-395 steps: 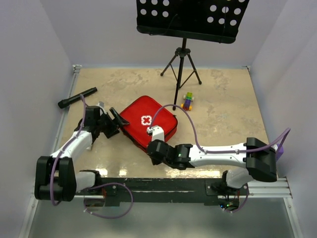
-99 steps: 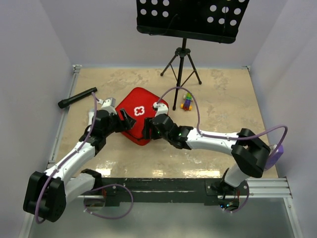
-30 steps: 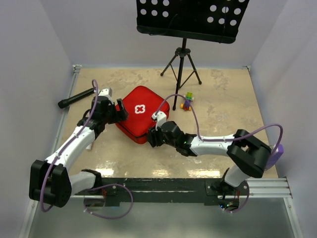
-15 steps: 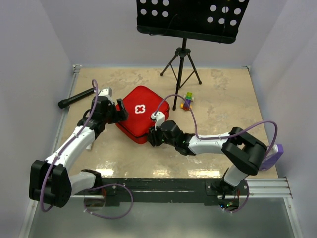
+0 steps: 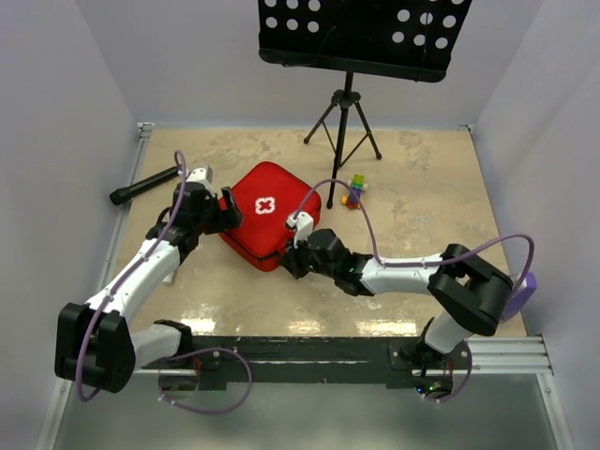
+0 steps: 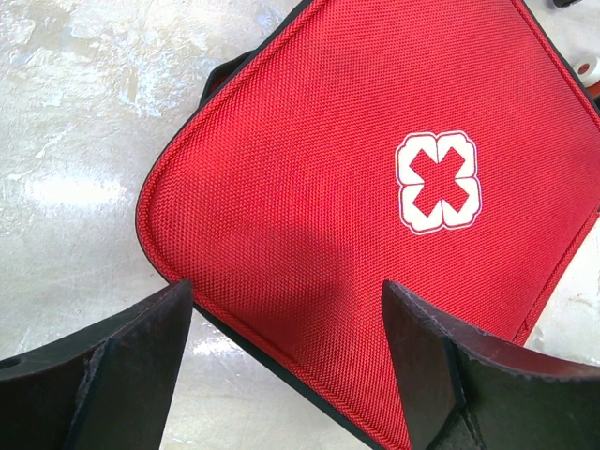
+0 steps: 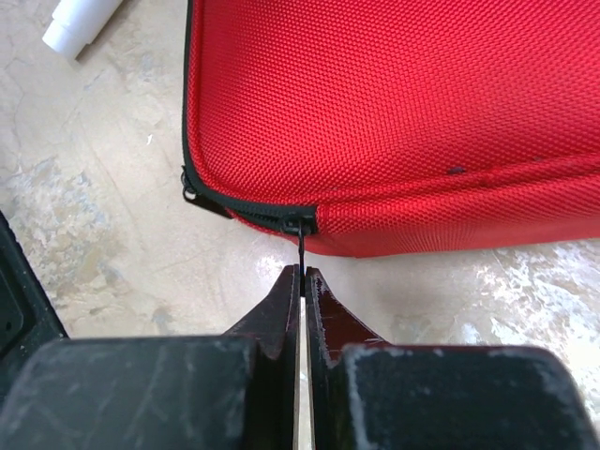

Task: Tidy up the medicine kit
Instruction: Zip the medicine box at the center of the board.

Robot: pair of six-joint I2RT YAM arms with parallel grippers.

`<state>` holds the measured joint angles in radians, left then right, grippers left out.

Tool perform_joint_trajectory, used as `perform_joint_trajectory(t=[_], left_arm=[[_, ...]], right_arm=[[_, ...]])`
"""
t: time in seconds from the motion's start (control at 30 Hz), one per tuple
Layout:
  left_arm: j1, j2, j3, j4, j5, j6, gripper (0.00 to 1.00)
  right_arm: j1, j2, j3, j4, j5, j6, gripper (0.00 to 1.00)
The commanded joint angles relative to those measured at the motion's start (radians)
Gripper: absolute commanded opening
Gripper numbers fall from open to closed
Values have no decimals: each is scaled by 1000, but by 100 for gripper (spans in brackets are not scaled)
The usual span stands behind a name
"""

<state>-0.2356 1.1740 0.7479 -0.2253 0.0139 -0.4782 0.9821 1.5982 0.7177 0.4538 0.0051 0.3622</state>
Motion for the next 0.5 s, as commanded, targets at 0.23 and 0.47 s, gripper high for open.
perform_joint_trajectory(t=[0.23,0.47], left_arm=[[7,-8,-24,30,37,-17,81],[7,-13,-53,60,80,-46,77]], right_arm=[[-5,-132,-26,-6,21,-39,0],[9,-138,-24,-9,3,-45,0]])
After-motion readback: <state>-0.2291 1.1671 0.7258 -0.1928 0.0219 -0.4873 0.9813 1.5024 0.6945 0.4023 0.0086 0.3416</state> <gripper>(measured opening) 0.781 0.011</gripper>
